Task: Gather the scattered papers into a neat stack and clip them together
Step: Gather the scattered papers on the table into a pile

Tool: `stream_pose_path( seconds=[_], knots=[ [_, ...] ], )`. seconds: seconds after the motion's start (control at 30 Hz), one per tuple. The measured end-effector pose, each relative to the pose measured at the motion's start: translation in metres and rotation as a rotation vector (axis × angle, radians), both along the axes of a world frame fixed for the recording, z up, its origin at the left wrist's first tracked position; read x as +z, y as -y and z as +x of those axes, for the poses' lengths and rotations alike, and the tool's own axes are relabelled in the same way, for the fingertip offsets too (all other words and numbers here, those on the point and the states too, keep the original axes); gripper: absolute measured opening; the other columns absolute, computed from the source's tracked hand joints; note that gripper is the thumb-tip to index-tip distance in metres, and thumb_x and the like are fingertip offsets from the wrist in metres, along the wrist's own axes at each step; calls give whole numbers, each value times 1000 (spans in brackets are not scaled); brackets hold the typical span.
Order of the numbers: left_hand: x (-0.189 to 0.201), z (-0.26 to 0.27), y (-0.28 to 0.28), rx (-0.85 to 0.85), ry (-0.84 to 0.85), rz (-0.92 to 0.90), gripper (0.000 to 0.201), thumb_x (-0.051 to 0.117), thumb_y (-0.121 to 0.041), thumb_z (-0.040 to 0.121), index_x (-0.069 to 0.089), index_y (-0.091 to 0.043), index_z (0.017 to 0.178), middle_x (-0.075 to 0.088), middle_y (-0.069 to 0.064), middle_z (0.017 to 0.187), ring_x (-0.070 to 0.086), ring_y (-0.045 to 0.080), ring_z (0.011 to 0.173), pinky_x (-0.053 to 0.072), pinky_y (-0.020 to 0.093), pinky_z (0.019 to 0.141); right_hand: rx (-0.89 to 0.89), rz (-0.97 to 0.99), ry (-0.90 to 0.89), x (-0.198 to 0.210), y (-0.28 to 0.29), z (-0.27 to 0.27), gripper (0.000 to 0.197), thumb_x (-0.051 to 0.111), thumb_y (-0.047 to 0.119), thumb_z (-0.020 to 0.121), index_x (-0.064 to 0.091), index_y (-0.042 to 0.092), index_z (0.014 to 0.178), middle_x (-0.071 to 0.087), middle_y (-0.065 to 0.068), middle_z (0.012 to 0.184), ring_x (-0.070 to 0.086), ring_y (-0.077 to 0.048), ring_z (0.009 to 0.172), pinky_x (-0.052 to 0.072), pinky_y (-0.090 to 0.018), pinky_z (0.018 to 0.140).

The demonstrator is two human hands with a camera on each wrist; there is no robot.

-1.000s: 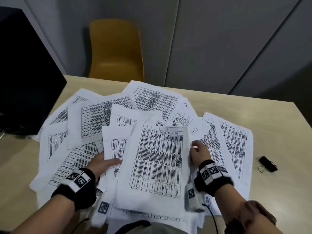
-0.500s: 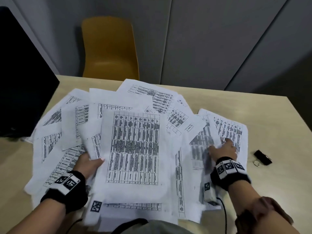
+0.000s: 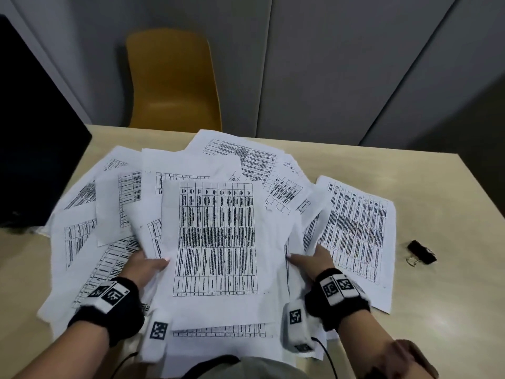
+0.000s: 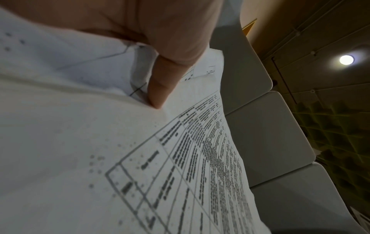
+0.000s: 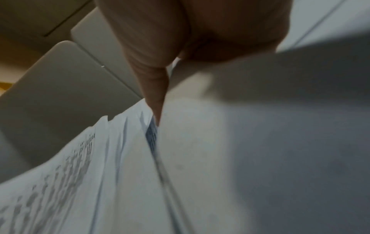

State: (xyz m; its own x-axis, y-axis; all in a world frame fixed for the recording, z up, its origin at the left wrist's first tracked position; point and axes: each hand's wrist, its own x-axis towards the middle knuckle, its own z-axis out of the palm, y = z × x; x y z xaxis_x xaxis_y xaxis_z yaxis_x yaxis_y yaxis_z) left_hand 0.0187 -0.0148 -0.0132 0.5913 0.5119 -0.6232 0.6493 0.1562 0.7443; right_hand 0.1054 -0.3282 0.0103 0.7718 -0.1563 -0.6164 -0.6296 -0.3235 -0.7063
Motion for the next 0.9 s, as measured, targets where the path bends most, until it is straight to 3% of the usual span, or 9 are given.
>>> stream_pose_path(
  seconds=[0.07, 0.17, 0.33, 0.43, 0.57, 0.63, 0.7, 0.77, 0.9],
  knots=[
    [2, 0, 0, -41, -16, 41, 31, 55, 12, 80, 57, 6, 111, 59, 27, 121, 57, 30, 99, 40, 45, 102, 29, -38, -4, 4, 2, 0, 22, 69, 1, 76, 60, -5, 96, 64, -13, 79, 60, -19, 63, 52, -28, 62],
    [4, -1, 1, -82, -33, 100, 31, 56, 11, 81, 57, 10, 111, 61, 27, 118, 57, 29, 98, 40, 44, 100, -62, -69, 28, 7, 20, 3, 23, 59, 1, 82, 58, -4, 105, 63, -13, 77, 63, -30, 73, 57, -40, 69],
    [13, -4, 10, -137, -15, 94, 30, 66, -11, 82, 55, -8, 110, 60, 12, 112, 56, 28, 103, 40, 44, 97, -87, -57, 71, 8, 38, -8, 17, 55, 0, 86, 55, 5, 101, 58, -9, 75, 55, -21, 64, 46, -28, 53],
    [15, -5, 14, -221, -32, 162, 34, 72, -8, 77, 57, 1, 106, 63, 12, 106, 58, 25, 98, 44, 41, 96, -82, -177, 175, 9, 45, -14, 16, 56, 2, 85, 61, -1, 99, 60, -12, 71, 59, -28, 68, 42, -28, 60],
    [17, -6, 19, -245, -4, 261, 32, 66, 8, 77, 61, 10, 109, 66, 21, 106, 59, 25, 92, 39, 29, 84, -13, -473, 341, 37, 65, -14, 31, 50, 17, 72, 65, -1, 91, 64, -29, 87, 60, -41, 87, 42, -35, 72],
    [17, -6, 20, -240, 6, 259, 31, 65, 10, 77, 61, 11, 108, 64, 28, 111, 59, 25, 93, 39, 29, 85, 27, -576, 416, 55, 70, -13, 13, 52, 6, 78, 64, 1, 83, 63, -33, 93, 59, -44, 90, 42, -37, 72],
    [18, -7, 20, -233, 3, 245, 30, 64, 9, 78, 62, 11, 108, 64, 28, 112, 58, 23, 91, 40, 29, 85, 42, -654, 512, 69, 75, -11, 17, 51, -1, 79, 52, 8, 65, 62, -35, 88, 58, -46, 86, 37, -36, 66],
    [20, -8, 22, -237, -3, 246, 28, 64, 7, 79, 62, 8, 107, 65, 26, 112, 58, 24, 89, 40, 30, 85, 33, -708, 663, 86, 70, -14, 13, 49, 2, 79, 57, 8, 71, 62, -33, 80, 59, -46, 79, 34, -35, 63],
    [35, -11, 33, -216, 22, 258, 27, 59, 4, 85, 54, 7, 111, 54, 9, 106, 52, 27, 94, 33, 28, 79, -35, -775, 1019, 131, 55, -22, 36, 42, 12, 70, 68, 7, 95, 62, -24, 66, 59, -42, 64, 34, -31, 58]
  ],
)
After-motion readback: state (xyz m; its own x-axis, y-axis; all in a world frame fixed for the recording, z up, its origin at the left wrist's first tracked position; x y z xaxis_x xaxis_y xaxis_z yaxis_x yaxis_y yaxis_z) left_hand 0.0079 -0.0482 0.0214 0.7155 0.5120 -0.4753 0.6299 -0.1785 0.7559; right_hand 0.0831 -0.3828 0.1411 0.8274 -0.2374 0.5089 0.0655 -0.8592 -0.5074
